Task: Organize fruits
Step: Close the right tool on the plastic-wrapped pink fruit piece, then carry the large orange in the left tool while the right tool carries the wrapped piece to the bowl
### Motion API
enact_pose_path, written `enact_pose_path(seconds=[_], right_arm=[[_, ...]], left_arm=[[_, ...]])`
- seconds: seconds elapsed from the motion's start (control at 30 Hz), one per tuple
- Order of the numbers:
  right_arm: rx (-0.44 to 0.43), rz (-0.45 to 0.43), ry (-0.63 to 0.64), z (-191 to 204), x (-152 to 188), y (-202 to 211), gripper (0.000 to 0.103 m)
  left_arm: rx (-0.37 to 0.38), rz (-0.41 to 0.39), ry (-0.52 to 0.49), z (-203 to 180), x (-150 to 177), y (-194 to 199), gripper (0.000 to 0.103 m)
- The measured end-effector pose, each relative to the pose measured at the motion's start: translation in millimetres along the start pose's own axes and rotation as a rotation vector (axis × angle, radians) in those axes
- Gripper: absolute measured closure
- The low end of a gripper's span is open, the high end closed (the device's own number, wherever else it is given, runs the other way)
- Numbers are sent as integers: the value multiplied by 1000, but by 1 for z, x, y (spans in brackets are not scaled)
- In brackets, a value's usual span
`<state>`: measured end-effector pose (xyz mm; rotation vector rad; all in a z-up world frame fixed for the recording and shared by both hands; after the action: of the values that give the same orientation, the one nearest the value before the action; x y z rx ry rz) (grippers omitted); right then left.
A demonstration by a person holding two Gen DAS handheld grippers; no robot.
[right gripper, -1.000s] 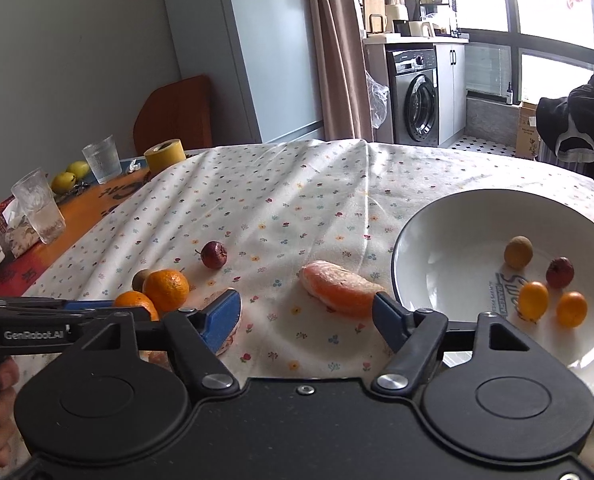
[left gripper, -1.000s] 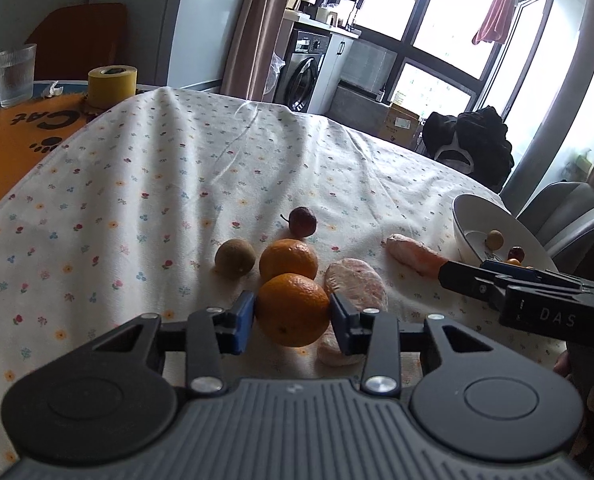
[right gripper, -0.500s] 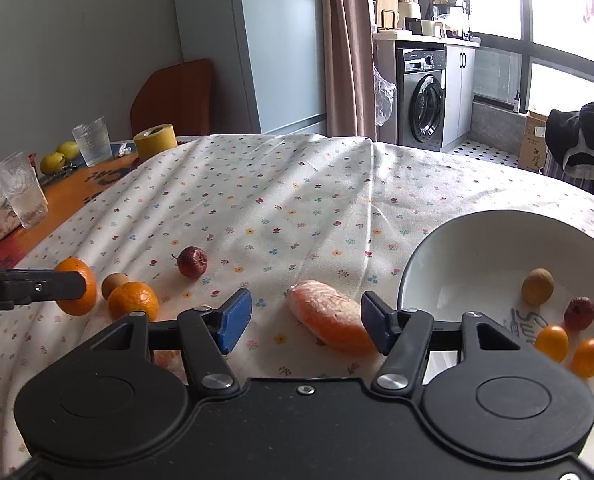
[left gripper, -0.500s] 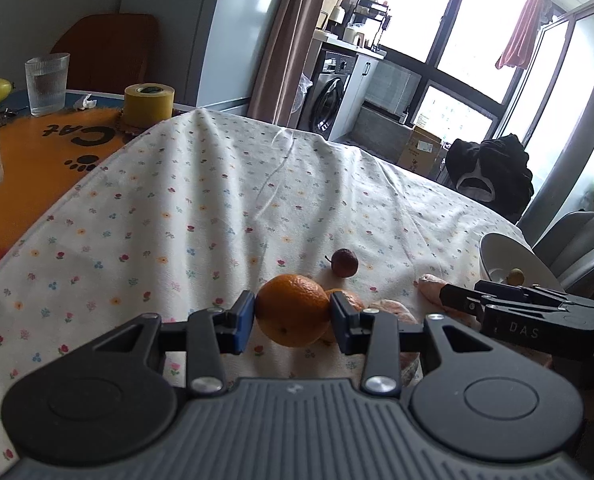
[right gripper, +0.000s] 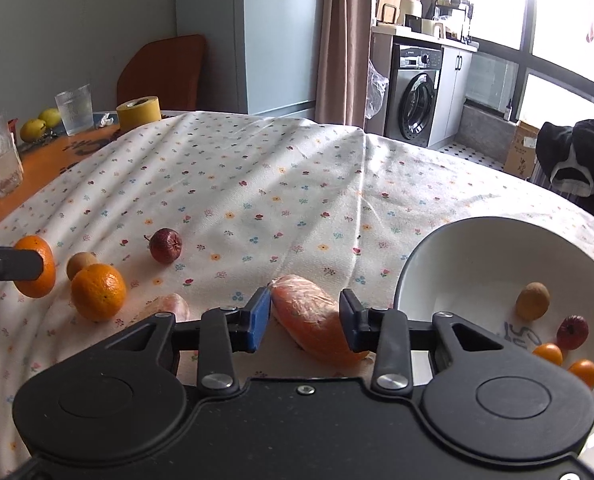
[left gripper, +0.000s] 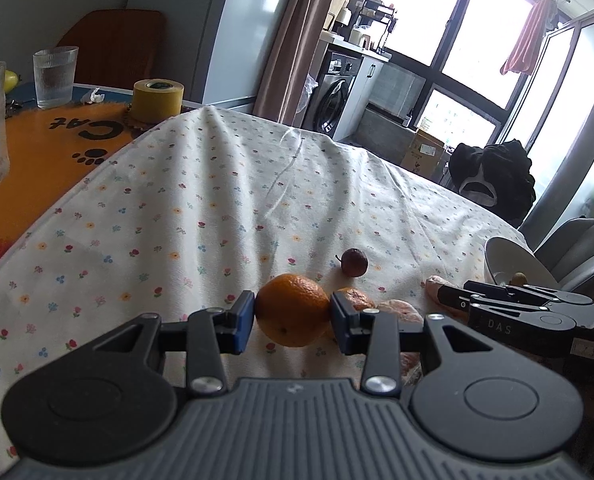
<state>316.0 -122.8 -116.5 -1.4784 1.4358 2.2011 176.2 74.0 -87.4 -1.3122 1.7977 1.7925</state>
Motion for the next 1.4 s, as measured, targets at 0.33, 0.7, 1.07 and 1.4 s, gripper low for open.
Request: enact_pose_path(seconds=[0.33,0.7,1.07,1.4], right_arm=[[-114,-2,-30,6,-3,13,64],[-39,21,26,3,-2,-7,52],[-53,75,25,12,-2,-11,51],[-45,78,-6,16,0,-4,59]], left_arm=[[8,-3,-2,0,0,3,64],[2,2,5,0,0,-1,64],[5,1,8,4,1,0,64],[11,1,17,7,4,4,64]])
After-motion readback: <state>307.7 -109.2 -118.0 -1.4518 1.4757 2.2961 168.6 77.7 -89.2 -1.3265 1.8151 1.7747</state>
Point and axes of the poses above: each gripper's, at about its wrist camera, not at the fingertips, and y roughly against the way its jaws point, z to its left, x to its underside, the point moved 1 cm from there along -y, roughly the way its jaws point, and after that the axes turned 8 degrees about -x, right-handed, at the moved point
